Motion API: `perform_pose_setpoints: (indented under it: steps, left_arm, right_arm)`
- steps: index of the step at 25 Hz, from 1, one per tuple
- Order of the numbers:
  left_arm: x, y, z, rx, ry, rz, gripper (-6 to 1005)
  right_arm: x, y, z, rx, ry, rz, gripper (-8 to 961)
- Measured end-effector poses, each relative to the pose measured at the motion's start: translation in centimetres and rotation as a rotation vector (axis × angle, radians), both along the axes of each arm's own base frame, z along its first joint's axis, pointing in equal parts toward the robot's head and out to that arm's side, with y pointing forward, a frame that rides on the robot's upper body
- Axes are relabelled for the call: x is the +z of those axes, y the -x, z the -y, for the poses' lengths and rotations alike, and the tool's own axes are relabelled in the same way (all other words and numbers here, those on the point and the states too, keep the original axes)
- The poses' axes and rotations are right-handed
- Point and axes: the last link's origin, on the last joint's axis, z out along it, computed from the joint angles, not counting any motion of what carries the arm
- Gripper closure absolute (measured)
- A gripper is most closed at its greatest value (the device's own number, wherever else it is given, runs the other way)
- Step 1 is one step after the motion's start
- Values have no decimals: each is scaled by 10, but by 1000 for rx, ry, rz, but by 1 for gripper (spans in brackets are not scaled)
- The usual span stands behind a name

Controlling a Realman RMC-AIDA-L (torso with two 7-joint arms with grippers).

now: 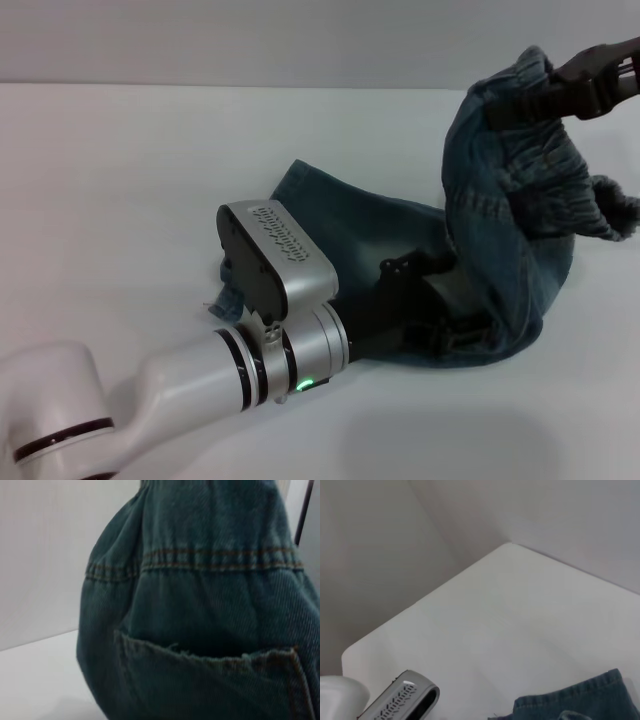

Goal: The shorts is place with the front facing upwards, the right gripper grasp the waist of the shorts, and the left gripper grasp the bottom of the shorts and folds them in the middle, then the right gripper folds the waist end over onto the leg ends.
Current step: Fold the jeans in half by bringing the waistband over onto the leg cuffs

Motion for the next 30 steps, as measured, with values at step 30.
perform_pose_setpoints:
  steps: [30]
  left_arm:
    - [110,97,-80,336,-448,29,189]
  right_arm:
    - [-50,-7,-3,11,52,40,912]
